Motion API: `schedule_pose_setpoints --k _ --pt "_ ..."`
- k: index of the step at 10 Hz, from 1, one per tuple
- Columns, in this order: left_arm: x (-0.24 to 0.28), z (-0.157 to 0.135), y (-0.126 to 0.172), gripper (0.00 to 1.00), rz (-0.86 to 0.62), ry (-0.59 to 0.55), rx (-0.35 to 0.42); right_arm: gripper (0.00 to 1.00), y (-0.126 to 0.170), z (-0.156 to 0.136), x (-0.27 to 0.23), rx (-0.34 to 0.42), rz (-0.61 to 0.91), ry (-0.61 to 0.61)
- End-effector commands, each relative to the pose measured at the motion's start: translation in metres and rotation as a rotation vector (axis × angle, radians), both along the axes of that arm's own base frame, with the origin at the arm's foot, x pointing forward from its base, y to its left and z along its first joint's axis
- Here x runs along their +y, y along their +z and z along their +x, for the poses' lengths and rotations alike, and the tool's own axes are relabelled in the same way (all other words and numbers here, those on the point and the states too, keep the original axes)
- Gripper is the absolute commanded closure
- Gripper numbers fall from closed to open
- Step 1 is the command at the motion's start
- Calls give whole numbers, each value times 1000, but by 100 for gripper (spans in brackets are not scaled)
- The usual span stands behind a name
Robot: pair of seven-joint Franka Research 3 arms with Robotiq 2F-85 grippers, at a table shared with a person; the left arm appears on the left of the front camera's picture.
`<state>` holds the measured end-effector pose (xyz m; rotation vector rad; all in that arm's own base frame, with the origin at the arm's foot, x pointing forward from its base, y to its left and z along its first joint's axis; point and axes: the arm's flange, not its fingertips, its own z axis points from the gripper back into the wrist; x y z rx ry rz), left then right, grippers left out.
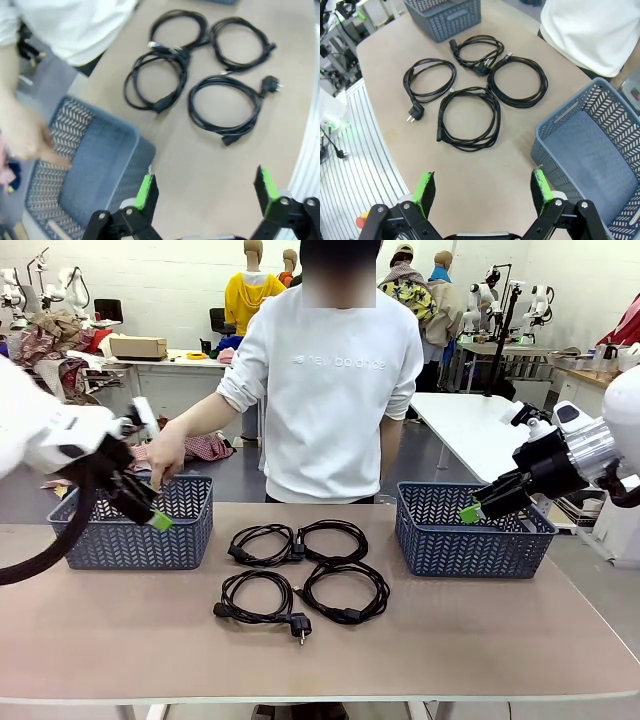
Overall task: Organize the cables according to human instructions.
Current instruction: Pick up a bundle of cables and place it in the basket indicated by the human.
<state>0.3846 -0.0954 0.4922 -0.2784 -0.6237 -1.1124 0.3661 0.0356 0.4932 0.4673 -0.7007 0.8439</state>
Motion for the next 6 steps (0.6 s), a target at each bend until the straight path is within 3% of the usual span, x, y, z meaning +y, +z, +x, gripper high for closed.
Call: schedule_pose_setpoints --k 1,6 --pt "-40 37 7 0 160 -151 32 0 -1 4 -2 -15 16 20" --pt "-147 76 -47 0 371 -357 172 0 -1 4 -2 -15 16 20"
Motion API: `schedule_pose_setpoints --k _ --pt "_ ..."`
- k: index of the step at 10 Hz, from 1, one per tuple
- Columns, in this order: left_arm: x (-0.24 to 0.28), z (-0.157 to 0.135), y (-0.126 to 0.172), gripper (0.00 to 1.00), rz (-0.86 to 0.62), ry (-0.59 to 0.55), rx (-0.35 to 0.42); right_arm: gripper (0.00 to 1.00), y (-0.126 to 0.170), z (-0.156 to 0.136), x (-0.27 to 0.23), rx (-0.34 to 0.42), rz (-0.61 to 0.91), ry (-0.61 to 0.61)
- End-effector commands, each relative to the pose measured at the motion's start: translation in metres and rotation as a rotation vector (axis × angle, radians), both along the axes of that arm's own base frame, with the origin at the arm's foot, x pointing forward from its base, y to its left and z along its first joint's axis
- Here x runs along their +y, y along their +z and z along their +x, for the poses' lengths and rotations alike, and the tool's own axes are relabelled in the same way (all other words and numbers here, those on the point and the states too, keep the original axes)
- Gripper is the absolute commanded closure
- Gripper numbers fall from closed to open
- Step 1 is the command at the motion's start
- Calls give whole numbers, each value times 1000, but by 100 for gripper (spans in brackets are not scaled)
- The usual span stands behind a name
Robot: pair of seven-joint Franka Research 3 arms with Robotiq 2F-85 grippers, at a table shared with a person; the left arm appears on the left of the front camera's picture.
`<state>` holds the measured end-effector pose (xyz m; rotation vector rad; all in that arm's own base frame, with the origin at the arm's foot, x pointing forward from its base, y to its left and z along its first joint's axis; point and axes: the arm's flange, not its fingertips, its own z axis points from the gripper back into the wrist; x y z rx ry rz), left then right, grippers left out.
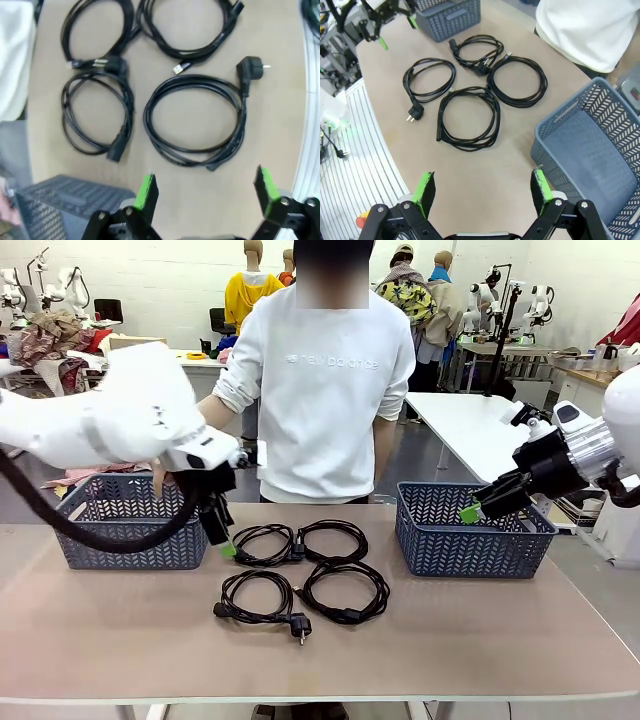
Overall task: Organize the cables according to human instructions.
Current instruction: Pick up a bundle of cables and place it in the basket indicated by the human.
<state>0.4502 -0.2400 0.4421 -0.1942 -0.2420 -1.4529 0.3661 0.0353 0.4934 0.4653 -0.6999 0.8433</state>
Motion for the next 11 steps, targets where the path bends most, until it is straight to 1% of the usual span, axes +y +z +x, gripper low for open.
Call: schedule_pose_setpoints --k 1,4,5,7,10,11 --pt "-15 11 -7 0 50 -75 5 0 -1 4 -2 -16 18 22" --pt "-37 -3 -34 0 72 -103 -5 0 -1 4 -2 -16 18 22" --pt "-41 -9 -40 0 85 -103 -20 0 -1 4 -2 -16 18 22" --pt "-47 -21 -50 0 105 -96 -55 0 -1 4 -2 -16 18 22" --pt "-45 -34 -56 0 113 -84 -55 0 -1 4 -2 -16 18 22" --pt "-52 -22 -55 0 84 -114 -35 0 -1 4 -2 -16 18 22"
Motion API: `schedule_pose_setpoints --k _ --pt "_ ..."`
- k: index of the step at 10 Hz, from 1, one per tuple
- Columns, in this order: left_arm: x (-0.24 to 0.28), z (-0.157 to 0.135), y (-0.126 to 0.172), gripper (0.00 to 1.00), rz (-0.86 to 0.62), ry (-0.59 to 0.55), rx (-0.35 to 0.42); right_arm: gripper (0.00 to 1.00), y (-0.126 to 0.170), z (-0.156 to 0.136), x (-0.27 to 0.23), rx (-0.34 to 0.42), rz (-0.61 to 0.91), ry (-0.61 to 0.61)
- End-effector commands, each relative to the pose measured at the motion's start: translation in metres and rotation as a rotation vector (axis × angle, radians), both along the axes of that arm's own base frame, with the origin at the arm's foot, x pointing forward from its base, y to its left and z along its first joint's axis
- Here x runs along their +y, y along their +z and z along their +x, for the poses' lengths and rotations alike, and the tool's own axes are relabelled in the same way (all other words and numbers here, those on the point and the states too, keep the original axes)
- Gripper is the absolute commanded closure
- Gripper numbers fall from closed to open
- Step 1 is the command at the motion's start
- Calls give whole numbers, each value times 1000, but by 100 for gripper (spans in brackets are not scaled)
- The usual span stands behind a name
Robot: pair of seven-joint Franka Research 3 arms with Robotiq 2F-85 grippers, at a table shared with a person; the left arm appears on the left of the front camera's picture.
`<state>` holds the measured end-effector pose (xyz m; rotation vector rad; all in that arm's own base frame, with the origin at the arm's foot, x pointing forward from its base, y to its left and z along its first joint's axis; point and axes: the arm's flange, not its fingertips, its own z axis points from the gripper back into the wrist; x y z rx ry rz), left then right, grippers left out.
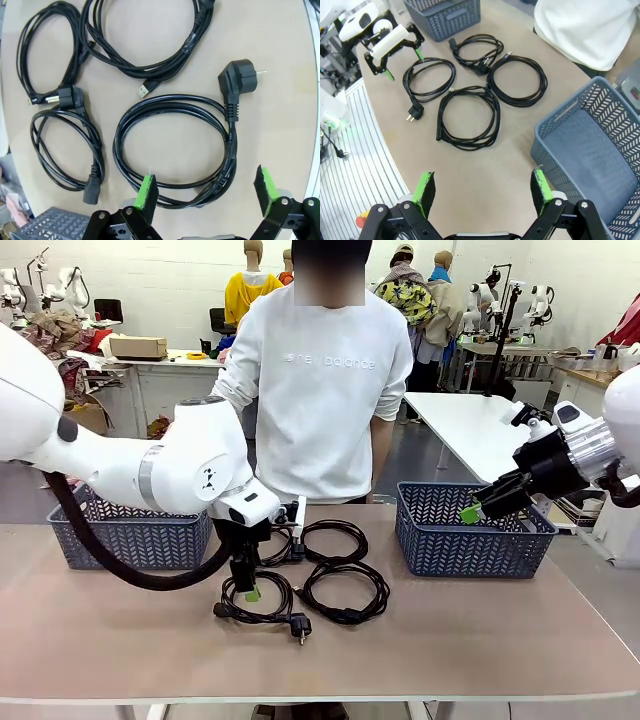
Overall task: Organize the cables according to human instructions.
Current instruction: Pick up a bundle of cables and place it in the basket indicated by the human.
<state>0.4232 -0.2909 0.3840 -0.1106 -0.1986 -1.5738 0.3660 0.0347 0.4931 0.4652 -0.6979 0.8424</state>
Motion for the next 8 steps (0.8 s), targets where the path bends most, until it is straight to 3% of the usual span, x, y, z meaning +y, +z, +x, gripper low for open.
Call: schedule_pose_setpoints --k 1,8 --pt "-1 5 3 0 -5 -5 1 0 -1 4 -1 -18 19 22" --pt "-9 -2 -3 0 1 -20 6 0 -1 4 -1 -18 19 22"
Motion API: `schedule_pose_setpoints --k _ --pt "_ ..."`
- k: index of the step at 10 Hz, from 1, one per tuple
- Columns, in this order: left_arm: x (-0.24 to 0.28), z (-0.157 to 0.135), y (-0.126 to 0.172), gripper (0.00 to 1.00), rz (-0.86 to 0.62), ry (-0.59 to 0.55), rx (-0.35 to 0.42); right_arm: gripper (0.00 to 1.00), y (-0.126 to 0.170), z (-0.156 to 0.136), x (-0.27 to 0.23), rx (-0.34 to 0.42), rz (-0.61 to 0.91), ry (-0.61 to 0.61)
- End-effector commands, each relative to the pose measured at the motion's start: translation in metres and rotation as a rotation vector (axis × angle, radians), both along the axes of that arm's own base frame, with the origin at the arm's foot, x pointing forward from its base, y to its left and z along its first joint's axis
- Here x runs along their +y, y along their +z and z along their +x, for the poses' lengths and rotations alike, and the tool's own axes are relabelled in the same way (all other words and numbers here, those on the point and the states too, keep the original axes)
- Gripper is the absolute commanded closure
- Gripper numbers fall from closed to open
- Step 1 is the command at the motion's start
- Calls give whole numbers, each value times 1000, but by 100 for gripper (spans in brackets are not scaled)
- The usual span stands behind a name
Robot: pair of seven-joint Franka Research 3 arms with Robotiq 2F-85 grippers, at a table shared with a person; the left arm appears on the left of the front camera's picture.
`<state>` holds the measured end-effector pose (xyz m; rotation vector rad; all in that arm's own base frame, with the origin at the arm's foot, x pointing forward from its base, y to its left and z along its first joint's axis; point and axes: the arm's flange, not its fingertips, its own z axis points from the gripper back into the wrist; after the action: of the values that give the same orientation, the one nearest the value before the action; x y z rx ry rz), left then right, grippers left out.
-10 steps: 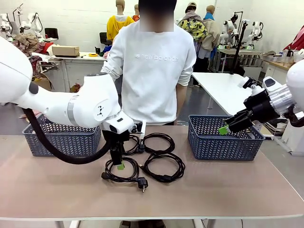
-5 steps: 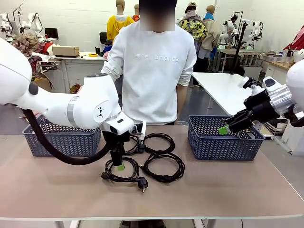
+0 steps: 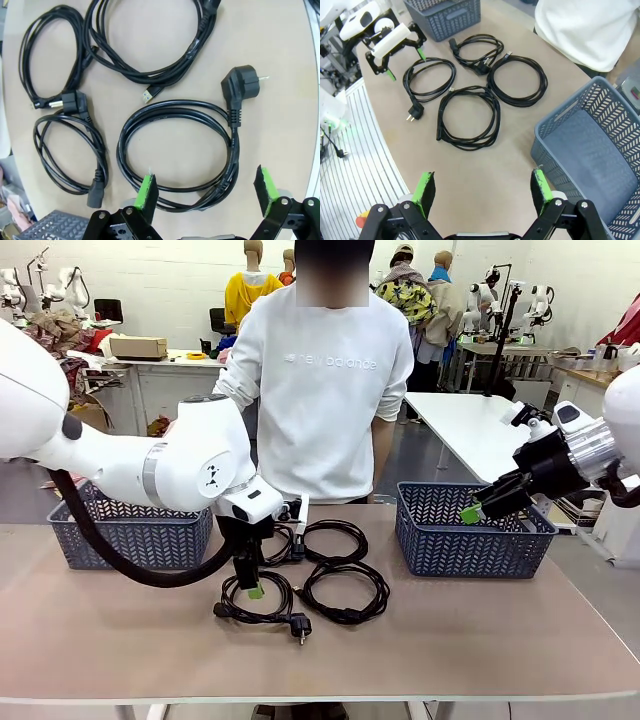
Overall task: Organize the cables according to human instructions.
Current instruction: Pick up a bundle of cables and place it in the basket indicated by the human.
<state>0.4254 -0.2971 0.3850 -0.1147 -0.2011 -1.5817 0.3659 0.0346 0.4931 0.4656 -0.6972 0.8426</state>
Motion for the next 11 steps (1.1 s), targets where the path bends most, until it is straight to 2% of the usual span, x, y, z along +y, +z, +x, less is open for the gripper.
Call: schedule_pose_setpoints --k 1,6,11 --pt "-7 -9 -10 0 25 -32 5 0 -1 4 -1 -18 19 22" --pt "-18 -18 -41 0 92 -33 53 0 -1 4 -1 -18 19 22" --pt "-22 -15 -57 0 125 4 77 0 -1 4 -1 -18 19 22"
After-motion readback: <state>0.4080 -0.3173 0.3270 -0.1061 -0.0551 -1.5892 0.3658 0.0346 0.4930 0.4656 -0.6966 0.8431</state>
